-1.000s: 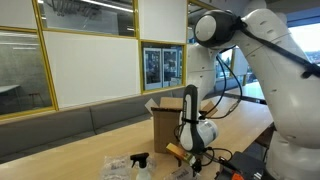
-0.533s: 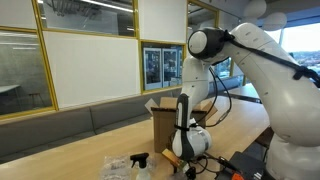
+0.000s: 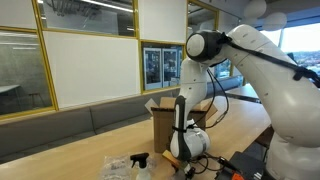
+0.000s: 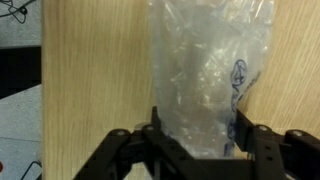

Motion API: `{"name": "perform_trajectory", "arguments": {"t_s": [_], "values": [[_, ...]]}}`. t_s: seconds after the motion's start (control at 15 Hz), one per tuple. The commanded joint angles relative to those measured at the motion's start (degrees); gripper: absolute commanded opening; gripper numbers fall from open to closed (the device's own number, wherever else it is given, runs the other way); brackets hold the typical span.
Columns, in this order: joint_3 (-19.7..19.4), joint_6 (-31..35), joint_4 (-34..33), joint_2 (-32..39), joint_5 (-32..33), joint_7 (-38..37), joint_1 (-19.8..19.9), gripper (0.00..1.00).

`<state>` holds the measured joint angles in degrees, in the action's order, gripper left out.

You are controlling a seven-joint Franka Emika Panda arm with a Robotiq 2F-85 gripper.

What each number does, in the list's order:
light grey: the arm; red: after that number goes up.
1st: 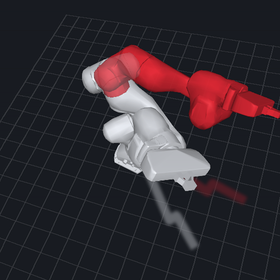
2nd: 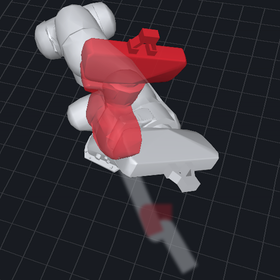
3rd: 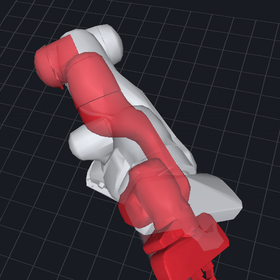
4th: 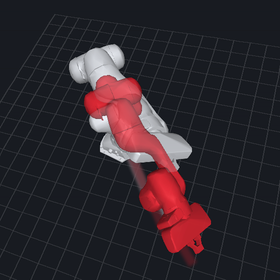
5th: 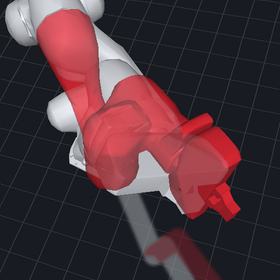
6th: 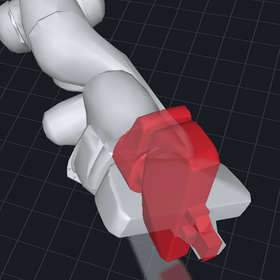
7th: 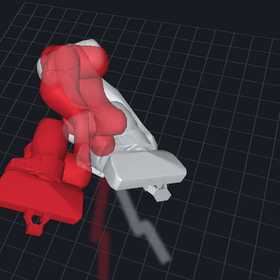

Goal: Remove all the plastic bags and the spray bottle from the table and put them in the box

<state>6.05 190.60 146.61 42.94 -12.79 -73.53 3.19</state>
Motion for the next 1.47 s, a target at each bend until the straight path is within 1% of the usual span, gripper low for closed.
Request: {"name": "perform_trajectory", "arguments": {"t_s": [0.0,0.2,0.27,0.33,0.4,0.47,0.53,0.6,0.73,0.8,0.87,0.93,1.0,1.13,1.4], "values": [[-0.55,1.94,-0.33,0.47,-2.81,3.51,-1.49,0.36],[-0.27,2.95,0.65,-0.72,-3.78,4.89,-1.32,0.15],[-0.67,2.88,1.18,-1.87,-4.23,5.4,-1.94,0.12],[-1.44,2.31,2.21,-4.24,-4.84,5.87,-3.17,0.14],[-2.74,1.42,3.06,-6.38,-5.73,6.46,-5.12,0.15],[-4.52,0.4,4.33,-9.59,-6.67,7.48,-7.81,0.11],[-6.37,-0.63,5.52,-12.51,-7.41,8.88,-10.29,0.09],[-8.27,-1.58,6.56,-15.29,-8.02,10.43,-12.75,0.12],[-12.43,-3.76,8.62,-21.31,-8.74,13.93,-17.8,0.09],[-15.59,-5.58,9.35,-24.05,-9.0,15.73,-21.28,0.08],[-19.62,-7.65,10.07,-26.68,-8.94,17.47,-25.54,0.1],[-25.42,-9.56,10.69,-28.66,-6.2,17.31,-30.57,0.09],[-29.29,-10.36,10.67,-29.25,-5.48,18.6,-34.11,0.1],[-38.21,-11.64,9.25,-28.7,-0.04,18.51,-40.94,0.11],[-55.82,-15.99,4.08,-26.96,11.38,16.76,-54.44,0.09]]}}
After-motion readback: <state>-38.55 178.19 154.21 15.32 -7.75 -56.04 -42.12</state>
